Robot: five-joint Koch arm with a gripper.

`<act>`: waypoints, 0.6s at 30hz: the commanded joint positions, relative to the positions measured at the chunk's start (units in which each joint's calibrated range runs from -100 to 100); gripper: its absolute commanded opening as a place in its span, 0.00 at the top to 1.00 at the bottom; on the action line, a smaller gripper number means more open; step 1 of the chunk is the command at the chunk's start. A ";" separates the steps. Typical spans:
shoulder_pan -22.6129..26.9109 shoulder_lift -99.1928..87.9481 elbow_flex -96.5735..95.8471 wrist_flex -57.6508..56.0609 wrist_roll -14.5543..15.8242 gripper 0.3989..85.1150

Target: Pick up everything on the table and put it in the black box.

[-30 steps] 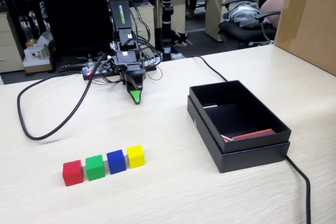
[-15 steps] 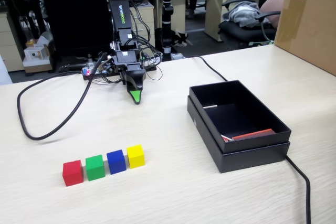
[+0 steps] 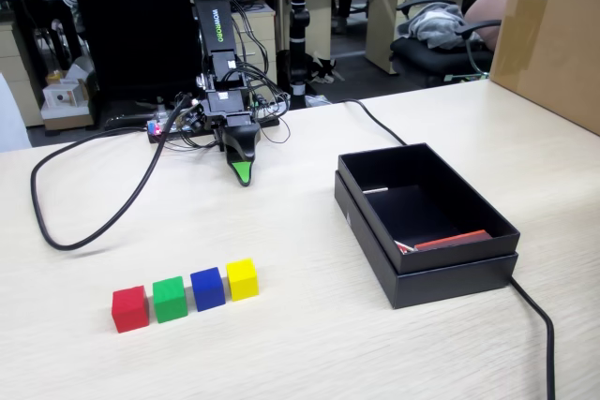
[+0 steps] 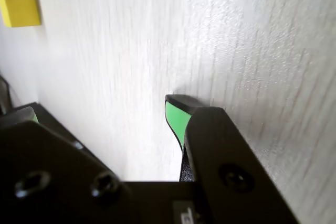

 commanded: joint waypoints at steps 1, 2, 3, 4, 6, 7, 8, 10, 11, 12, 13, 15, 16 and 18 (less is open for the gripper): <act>-0.63 1.10 7.37 -11.96 -0.59 0.44; -0.78 2.02 10.54 -14.72 -0.54 0.44; -1.07 4.20 13.89 -17.48 -0.44 0.44; -1.51 6.61 17.79 -20.16 -0.39 0.44; -2.05 12.00 25.68 -26.12 -0.39 0.44; -2.39 15.22 29.94 -28.72 -0.54 0.44; -2.74 18.32 34.38 -31.91 -0.68 0.44; -3.66 25.31 43.54 -37.10 -0.78 0.44; -4.20 28.76 47.89 -38.65 -1.07 0.44; -4.74 32.31 52.06 -39.86 -1.51 0.44; -5.37 36.10 56.23 -41.16 -1.76 0.44; -6.50 43.79 63.58 -42.97 -2.69 0.44; -7.13 47.92 66.93 -43.58 -3.32 0.44; -8.35 57.56 74.55 -44.78 -4.79 0.45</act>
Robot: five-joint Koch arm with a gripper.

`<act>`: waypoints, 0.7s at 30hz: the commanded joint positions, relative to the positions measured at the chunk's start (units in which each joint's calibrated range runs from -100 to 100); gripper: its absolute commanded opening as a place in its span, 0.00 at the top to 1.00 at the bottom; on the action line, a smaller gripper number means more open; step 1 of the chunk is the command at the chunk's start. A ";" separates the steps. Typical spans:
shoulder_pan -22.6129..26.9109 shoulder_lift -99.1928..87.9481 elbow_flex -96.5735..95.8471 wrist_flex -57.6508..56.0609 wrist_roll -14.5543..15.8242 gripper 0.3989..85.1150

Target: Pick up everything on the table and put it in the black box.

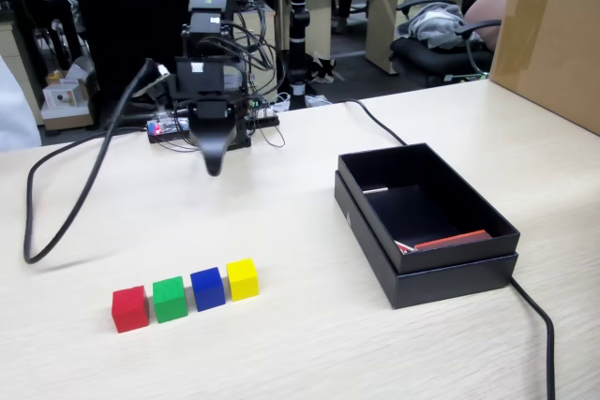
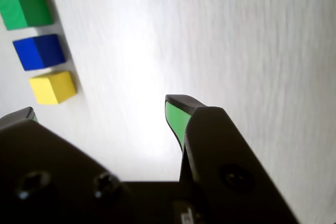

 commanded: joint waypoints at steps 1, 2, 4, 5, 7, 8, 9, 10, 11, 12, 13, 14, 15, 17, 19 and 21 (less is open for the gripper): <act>-1.90 12.71 12.81 -1.67 -2.93 0.45; -2.34 16.15 15.63 -1.67 -3.22 0.45; -3.86 27.97 26.69 -1.67 -4.20 0.45; -4.64 35.20 33.76 -1.67 -4.59 0.45; -5.23 41.51 40.19 -1.67 -5.47 0.45; -5.47 43.69 42.37 -1.67 -5.62 0.45; -5.71 46.79 45.18 -1.67 -5.91 0.45; -5.96 50.12 48.44 -1.67 -6.20 0.45; -6.20 52.76 51.16 -1.67 -6.30 0.45; -6.35 54.48 52.98 -1.67 -6.45 0.45; -6.59 57.69 56.15 -1.67 -6.84 0.45; -6.64 58.72 57.06 -1.67 -7.03 0.45; -6.89 61.25 59.23 -1.67 -7.18 0.45; -7.23 67.10 64.67 -1.67 -8.25 0.45; -7.57 71.58 69.30 -1.67 -8.84 0.45; -7.77 76.40 73.56 -1.67 -9.52 0.45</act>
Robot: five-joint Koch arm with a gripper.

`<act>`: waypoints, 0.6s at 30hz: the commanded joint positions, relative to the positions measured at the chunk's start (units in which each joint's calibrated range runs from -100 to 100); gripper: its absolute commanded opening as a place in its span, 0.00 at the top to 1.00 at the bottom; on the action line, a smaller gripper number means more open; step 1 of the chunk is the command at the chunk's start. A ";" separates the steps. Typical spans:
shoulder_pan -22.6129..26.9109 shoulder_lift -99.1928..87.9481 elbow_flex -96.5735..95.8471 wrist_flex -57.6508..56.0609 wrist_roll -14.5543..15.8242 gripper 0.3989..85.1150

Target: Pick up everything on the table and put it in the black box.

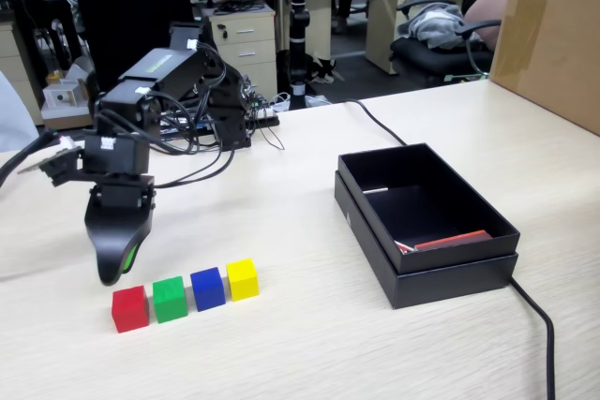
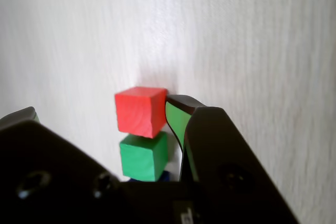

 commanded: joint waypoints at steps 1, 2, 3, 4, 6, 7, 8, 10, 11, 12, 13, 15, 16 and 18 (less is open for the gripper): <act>-0.39 3.31 8.65 0.43 -1.51 0.45; -0.39 4.34 9.01 0.43 -1.51 0.45; -0.39 5.03 9.10 0.43 -1.51 0.45; -0.39 5.72 9.10 0.43 -1.51 0.45; -0.24 7.10 9.01 0.25 -1.51 0.45; -0.10 7.33 9.10 -0.35 -1.51 0.45; 0.00 7.67 9.19 -0.70 -1.51 0.45; 0.34 8.24 9.19 -1.04 -1.51 0.45; 0.39 8.36 9.28 -1.13 -1.51 0.45; 0.49 8.47 9.37 -1.22 -1.47 0.45; 0.54 8.70 9.37 -1.22 -1.51 0.47; 0.59 9.16 9.56 -1.82 -1.47 0.49; 0.59 9.28 9.56 -2.17 -1.42 0.49; 0.63 10.08 10.46 -3.81 -1.32 0.51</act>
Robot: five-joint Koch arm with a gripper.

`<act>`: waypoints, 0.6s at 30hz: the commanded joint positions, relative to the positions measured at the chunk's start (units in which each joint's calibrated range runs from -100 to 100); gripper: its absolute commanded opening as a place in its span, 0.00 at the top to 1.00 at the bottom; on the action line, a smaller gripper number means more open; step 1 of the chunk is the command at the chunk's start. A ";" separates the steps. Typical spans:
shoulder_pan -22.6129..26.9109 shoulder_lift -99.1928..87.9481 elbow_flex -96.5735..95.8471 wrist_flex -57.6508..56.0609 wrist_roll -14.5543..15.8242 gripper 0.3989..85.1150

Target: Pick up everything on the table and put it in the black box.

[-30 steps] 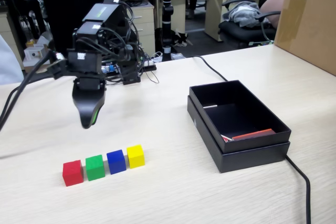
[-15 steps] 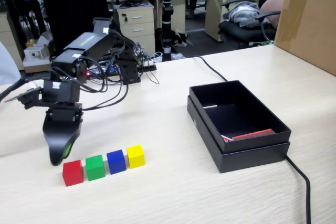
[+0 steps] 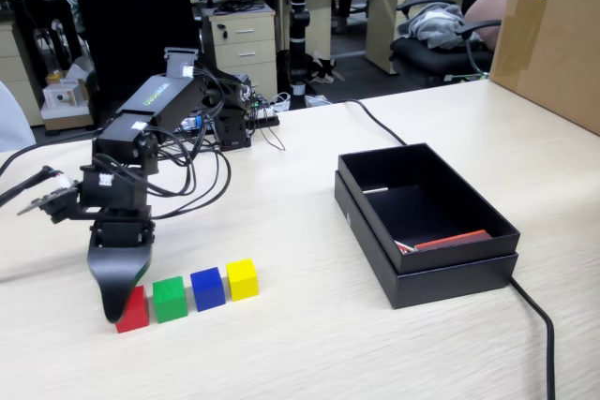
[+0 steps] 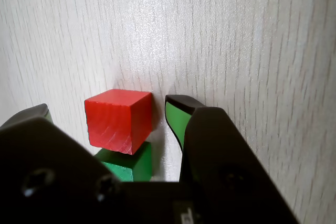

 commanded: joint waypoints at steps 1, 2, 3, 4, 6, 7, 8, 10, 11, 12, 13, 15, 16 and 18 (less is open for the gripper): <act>0.39 -0.58 5.90 -2.79 -0.24 0.53; 0.44 -0.24 6.26 -3.22 -0.24 0.54; 0.49 0.11 6.44 -3.22 -0.20 0.55; 0.54 0.57 6.80 -3.22 -0.24 0.56; 0.73 1.49 7.35 -3.22 -0.24 0.56; 0.78 1.72 7.35 -3.31 -0.20 0.56; 0.93 2.40 8.43 -4.17 -0.20 0.56; 0.93 3.09 9.70 -4.86 -0.20 0.62; 0.93 3.44 10.07 -5.03 -0.24 0.65; 0.93 3.55 10.25 -5.03 -0.24 0.68; 0.93 3.67 10.34 -5.03 -0.24 0.70; 0.93 3.67 10.43 -5.03 -0.24 0.77; 0.88 3.78 10.43 -5.03 -0.20 0.80; 0.78 3.90 10.25 -5.03 -0.20 0.85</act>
